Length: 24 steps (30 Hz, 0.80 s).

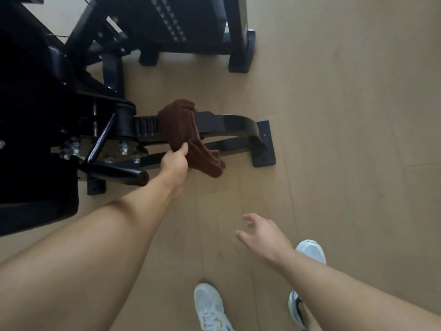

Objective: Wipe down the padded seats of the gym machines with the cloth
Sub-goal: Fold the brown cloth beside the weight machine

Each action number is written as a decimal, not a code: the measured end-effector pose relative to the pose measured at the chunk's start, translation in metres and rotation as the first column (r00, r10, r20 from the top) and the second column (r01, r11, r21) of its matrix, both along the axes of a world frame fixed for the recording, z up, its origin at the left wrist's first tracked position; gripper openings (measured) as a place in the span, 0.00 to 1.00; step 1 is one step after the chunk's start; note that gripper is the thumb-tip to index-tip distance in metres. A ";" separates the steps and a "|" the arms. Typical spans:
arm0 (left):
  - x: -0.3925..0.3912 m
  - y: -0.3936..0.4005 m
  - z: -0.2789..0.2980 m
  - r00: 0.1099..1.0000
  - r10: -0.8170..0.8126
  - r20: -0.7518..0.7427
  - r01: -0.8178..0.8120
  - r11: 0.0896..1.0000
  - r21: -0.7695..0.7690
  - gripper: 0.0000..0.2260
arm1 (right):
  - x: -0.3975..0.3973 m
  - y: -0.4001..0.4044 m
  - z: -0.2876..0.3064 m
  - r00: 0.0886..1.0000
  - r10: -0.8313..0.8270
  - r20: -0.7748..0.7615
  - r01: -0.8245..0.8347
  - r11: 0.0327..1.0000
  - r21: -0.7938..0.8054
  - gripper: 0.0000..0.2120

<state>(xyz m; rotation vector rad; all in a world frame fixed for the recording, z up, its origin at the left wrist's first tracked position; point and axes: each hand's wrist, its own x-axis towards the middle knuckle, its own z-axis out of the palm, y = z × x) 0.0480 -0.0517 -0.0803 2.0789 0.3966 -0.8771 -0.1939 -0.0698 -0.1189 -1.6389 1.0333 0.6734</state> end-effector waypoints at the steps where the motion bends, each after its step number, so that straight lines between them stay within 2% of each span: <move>1: -0.008 -0.003 0.007 0.997 0.050 -0.051 -0.052 0.998 -0.035 0.19 | -0.003 -0.003 0.005 0.995 -0.104 0.008 0.104 0.995 0.003 0.25; 3: -0.033 -0.006 0.027 0.985 0.101 -0.143 -0.111 0.992 -0.067 0.16 | -0.005 -0.011 0.022 0.944 -0.328 0.041 0.327 0.945 0.025 0.22; 4: -0.047 -0.005 0.036 0.983 0.079 -0.164 -0.089 0.995 -0.055 0.17 | -0.004 -0.016 0.035 0.903 -0.428 0.052 0.425 0.904 0.053 0.22; 7: -0.090 0.006 0.072 0.980 -0.056 -0.192 0.058 0.998 0.005 0.18 | -0.005 -0.031 0.073 0.798 -0.603 0.008 0.594 0.788 0.165 0.24; 9: -0.116 0.015 0.109 0.957 -0.153 -0.246 0.147 0.988 -0.043 0.15 | -0.010 -0.037 0.102 0.688 -0.722 -0.082 0.711 0.646 0.278 0.28; 11: -0.142 0.030 0.157 0.896 -0.239 -0.375 0.205 0.970 -0.129 0.16 | -0.021 -0.037 0.139 0.558 -0.811 -0.175 0.794 0.460 0.398 0.28; 13: -0.163 0.050 0.195 0.793 -0.350 -0.498 0.265 0.935 -0.234 0.17 | -0.035 -0.032 0.182 0.455 -0.853 -0.256 0.822 0.292 0.489 0.25; 16: -0.183 0.083 0.241 0.640 -0.512 -0.573 0.400 0.859 -0.321 0.18 | -0.049 -0.013 0.238 0.334 -0.902 -0.274 0.864 0.176 0.473 0.12; 17: -0.188 0.094 0.255 0.592 -0.547 -0.592 0.425 0.836 -0.347 0.19 | -0.053 -0.005 0.255 0.304 -0.923 -0.237 0.877 0.175 0.447 0.14; 18: -0.195 0.106 0.271 0.554 -0.577 -0.600 0.452 0.814 -0.365 0.19 | -0.057 0.003 0.268 0.284 -0.940 -0.192 0.881 0.176 0.439 0.22; 19: -0.199 0.115 0.286 0.541 -0.601 -0.589 0.479 0.795 -0.372 0.19 | -0.058 0.010 0.281 0.286 -0.948 -0.140 0.876 0.199 0.439 0.31; 20: -0.204 0.123 0.301 0.568 -0.598 -0.566 0.486 0.798 -0.355 0.18 | -0.060 0.018 0.299 0.322 -0.941 -0.102 0.859 0.245 0.449 0.36; 21: -0.206 0.131 0.312 0.647 -0.555 -0.523 0.457 0.831 -0.318 0.18 | -0.061 0.025 0.318 0.385 -0.922 -0.051 0.828 0.320 0.461 0.36; 22: -0.208 0.137 0.322 0.760 -0.476 -0.442 0.389 0.878 -0.277 0.17 | -0.062 0.033 0.337 0.477 -0.879 0.007 0.780 0.427 0.458 0.30; 23: -0.208 0.142 0.334 0.874 -0.369 -0.316 0.298 0.921 -0.253 0.15 | -0.061 0.042 0.352 0.575 -0.815 0.065 0.716 0.541 0.441 0.26; 24: -0.208 0.145 0.350 0.949 -0.260 -0.177 0.213 0.946 -0.246 0.13 | -0.059 0.052 0.365 0.655 -0.745 0.127 0.651 0.642 0.405 0.25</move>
